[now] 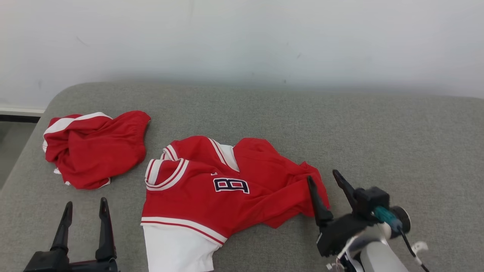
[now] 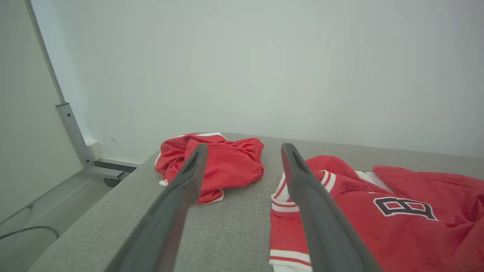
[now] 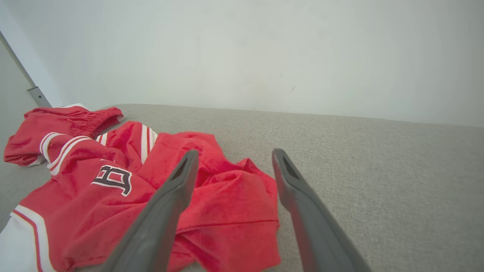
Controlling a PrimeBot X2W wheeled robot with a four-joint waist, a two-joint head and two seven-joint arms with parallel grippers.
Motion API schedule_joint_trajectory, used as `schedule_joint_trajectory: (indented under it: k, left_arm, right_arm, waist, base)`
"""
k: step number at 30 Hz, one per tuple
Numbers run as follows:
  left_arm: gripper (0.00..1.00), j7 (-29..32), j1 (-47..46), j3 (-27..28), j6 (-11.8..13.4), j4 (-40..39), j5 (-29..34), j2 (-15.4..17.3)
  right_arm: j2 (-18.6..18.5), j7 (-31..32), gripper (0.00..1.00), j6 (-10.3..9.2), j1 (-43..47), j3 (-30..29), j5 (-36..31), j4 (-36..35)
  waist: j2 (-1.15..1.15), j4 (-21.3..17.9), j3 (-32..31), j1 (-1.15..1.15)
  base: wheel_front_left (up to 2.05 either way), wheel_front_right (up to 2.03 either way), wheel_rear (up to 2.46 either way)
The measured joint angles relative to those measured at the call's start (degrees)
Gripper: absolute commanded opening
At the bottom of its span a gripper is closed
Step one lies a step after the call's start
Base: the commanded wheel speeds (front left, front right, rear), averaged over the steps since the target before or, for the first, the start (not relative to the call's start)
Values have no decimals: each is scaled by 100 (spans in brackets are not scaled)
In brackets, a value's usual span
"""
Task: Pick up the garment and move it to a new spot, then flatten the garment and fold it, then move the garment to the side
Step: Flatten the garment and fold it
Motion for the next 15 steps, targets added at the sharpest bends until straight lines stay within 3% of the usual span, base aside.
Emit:
schedule_joint_trajectory:
  k: [11,15]
  left_arm:
    - [100,0,49,250,-415,443,436,-519]
    - [100,0,-6,291,-564,531,527,-693]
  right_arm:
    - [-643,1510,100,1,-1400,1047,176,1158]
    - [-868,1645,100,1,-1410,984,421,1305]
  waist:
    - [0,302,-1,1]
    - [0,453,-20,1]
  base:
    - [0,0,0]
    - [0,0,0]
